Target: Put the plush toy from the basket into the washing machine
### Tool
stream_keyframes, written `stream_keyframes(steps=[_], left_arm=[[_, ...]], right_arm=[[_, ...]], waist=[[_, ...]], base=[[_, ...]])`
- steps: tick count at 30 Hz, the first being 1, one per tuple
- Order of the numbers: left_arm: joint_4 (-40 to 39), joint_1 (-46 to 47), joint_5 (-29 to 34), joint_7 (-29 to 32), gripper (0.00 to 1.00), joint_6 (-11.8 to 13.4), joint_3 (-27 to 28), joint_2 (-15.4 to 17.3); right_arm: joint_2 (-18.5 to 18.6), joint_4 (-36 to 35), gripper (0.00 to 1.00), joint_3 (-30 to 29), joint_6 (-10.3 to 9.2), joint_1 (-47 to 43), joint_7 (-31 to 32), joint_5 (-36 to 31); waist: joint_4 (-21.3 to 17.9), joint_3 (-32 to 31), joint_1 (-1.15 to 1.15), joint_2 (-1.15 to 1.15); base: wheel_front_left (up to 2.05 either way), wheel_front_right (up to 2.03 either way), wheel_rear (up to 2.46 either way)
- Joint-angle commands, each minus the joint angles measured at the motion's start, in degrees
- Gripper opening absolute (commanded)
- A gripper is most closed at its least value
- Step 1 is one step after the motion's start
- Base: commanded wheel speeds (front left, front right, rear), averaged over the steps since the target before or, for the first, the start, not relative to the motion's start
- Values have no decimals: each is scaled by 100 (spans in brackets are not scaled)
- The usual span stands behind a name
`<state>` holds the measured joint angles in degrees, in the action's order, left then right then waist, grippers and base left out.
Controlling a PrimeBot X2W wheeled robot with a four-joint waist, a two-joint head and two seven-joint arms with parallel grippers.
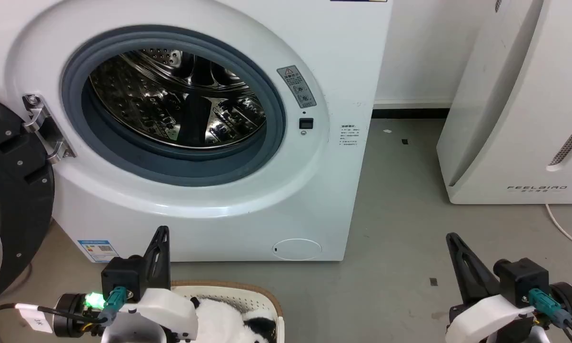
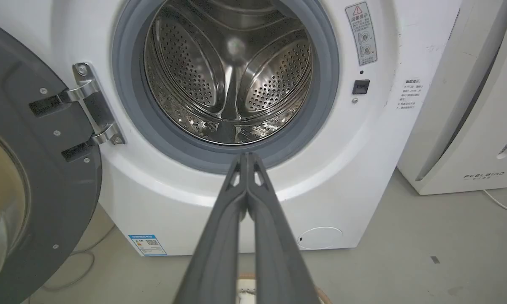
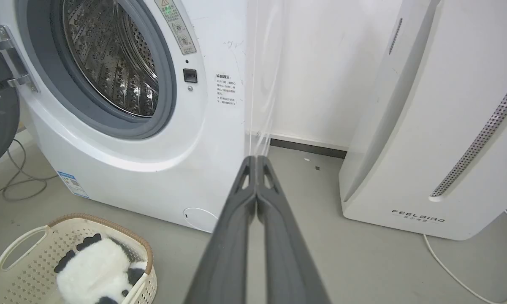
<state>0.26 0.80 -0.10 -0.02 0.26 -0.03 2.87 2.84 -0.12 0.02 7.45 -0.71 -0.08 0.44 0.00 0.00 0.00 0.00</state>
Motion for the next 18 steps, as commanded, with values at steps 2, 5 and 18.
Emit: stream_keyframes(steps=[2,5,18], left_arm=[[-26,-80,10,2,0,-26,3,0],[-26,-80,10,2,0,-26,3,0],[-26,-80,10,2,0,-26,3,0]], right_arm=[[4,12,0,-2,3,71,8,-44],[4,12,0,-2,3,71,8,-44],[4,12,0,-2,3,71,8,-44]], waist=[[0,0,0,0],[0,0,0,0],[0,0,0,0]], base=[[0,0,0],[0,0,0],[0,0,0]])
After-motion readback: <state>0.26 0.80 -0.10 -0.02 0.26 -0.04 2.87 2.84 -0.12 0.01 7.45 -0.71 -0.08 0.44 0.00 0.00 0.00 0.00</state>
